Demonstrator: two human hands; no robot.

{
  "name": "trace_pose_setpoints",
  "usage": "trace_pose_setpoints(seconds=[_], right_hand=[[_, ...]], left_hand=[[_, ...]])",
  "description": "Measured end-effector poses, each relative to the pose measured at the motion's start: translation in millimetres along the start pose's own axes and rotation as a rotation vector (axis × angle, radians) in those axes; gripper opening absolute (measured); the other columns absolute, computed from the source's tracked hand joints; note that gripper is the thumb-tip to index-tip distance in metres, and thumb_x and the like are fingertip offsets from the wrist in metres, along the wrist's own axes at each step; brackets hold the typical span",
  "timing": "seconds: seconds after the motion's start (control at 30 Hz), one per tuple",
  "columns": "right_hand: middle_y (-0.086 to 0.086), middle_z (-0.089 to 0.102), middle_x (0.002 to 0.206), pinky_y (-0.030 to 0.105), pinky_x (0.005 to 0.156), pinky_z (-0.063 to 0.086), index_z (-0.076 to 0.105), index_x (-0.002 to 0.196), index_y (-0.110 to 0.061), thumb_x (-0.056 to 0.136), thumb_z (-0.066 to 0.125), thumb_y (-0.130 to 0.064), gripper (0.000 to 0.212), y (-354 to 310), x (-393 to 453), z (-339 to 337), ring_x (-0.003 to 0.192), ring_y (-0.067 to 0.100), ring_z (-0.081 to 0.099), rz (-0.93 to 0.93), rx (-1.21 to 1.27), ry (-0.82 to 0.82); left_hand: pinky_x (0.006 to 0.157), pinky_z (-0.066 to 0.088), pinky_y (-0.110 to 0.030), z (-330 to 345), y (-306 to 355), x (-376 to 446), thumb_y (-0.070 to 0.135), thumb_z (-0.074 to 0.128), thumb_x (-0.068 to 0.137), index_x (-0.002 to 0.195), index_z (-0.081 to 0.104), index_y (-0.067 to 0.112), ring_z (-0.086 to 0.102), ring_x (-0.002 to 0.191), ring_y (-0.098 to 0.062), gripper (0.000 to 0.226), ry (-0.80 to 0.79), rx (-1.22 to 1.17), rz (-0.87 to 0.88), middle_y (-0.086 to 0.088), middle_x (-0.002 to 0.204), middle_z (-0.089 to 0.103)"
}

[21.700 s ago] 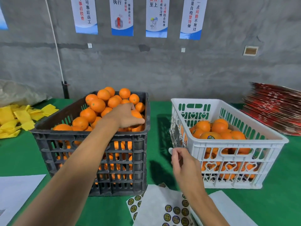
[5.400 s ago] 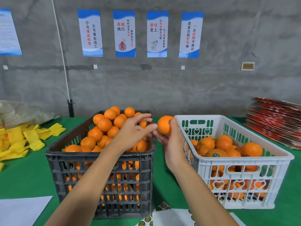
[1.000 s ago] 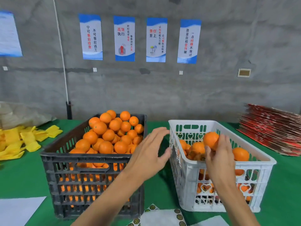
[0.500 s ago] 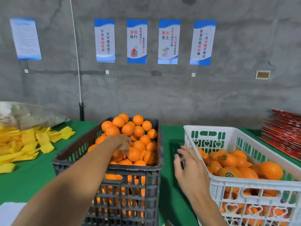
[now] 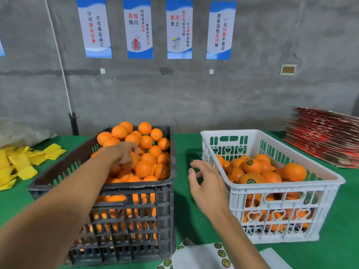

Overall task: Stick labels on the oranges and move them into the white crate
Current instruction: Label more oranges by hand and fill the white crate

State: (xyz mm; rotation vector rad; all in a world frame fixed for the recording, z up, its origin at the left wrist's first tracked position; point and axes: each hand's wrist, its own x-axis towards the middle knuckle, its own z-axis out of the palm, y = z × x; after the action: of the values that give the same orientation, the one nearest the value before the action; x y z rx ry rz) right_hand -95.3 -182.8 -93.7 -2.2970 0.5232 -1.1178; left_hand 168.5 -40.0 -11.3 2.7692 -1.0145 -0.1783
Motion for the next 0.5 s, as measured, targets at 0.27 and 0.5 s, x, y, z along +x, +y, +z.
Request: trace_pose_setpoints(seconds=[0.27, 0.5], right_hand=[[-0.022, 0.064, 0.113, 0.015, 0.081, 0.051, 0.066, 0.124, -0.031, 0.101, 0.058, -0.032, 0.024, -9.2, -17.0, -13.9, 0.096, -0.008, 0.061, 0.002, 0.192, 0.034], [-0.01, 0.074, 0.111, 0.031, 0.088, 0.06, 0.067, 0.126, -0.021, 0.104, 0.056, -0.024, 0.025, 27.4, -55.4, -31.3, 0.096, 0.002, 0.07, 0.026, 0.268, -0.155]], left_hand=[[0.09, 0.045, -0.025, 26.0, 52.3, -92.0, 0.026, 0.084, 0.081, 0.121, 0.054, 0.048, 0.05, 0.111, 0.004, 0.055, 0.709, -0.555, 0.463, 0.002, 0.125, 0.053], [0.089, 0.057, -0.025, 116.8, 123.7, -172.4, 0.035, 0.076, 0.091, 0.149, 0.042, 0.032, 0.048, 0.134, -0.019, 0.067, 0.866, -0.83, 0.648, 0.011, 0.146, 0.031]])
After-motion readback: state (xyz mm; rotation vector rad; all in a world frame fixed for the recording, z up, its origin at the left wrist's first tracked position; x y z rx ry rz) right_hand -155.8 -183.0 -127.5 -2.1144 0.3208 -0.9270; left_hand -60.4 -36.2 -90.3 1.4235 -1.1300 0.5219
